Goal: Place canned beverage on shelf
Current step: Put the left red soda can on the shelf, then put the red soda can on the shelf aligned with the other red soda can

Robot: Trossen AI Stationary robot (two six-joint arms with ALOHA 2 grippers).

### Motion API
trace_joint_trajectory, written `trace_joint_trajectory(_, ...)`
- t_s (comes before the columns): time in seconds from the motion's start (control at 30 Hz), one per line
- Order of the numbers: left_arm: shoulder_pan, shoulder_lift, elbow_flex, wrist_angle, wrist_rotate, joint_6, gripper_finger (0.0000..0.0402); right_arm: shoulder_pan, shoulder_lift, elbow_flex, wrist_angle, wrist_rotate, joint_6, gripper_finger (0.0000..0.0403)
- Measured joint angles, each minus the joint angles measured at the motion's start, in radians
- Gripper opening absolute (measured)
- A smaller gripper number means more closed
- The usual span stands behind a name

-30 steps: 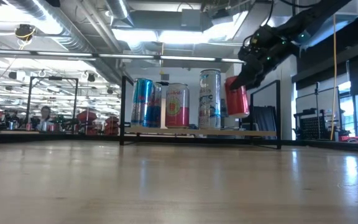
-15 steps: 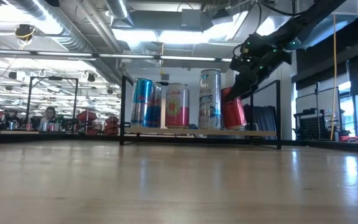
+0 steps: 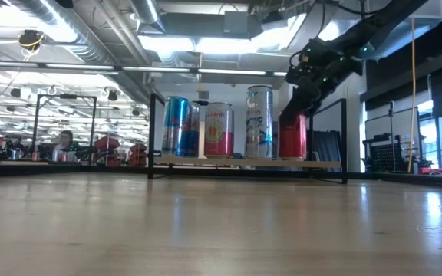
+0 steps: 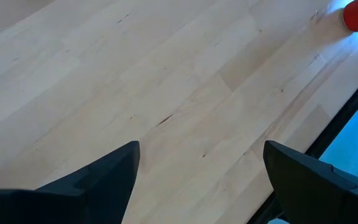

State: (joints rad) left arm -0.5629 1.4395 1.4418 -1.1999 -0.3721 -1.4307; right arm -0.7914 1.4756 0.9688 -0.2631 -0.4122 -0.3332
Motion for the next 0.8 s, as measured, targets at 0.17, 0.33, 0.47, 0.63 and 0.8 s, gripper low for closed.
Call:
trace_joint_trajectory(0.17,0.0,0.0,0.0,0.0,0.0,0.026,0.0328,0.0,-0.088,0.033,-0.091,0.002,0.012,0.0323)
trace_joint_trajectory(0.33,-0.001,0.0,0.0,0.0,0.025,0.08,0.0328,0.003,-0.178,0.165,-0.314,0.001,0.015,0.0304)
trace_joint_trajectory(0.47,-0.001,0.0,0.0,0.0,0.039,0.134,0.0328,0.066,-0.224,0.291,-0.544,0.038,0.066,0.0299)
trace_joint_trajectory(0.63,-0.02,0.0,0.0,0.0,0.065,0.235,0.0328,0.252,-0.271,0.4,-0.747,0.042,0.214,0.0298)
trace_joint_trajectory(0.8,-0.098,-0.002,0.0,-0.006,0.102,0.307,0.0328,0.474,-0.319,0.412,-0.812,0.061,0.504,0.0298)
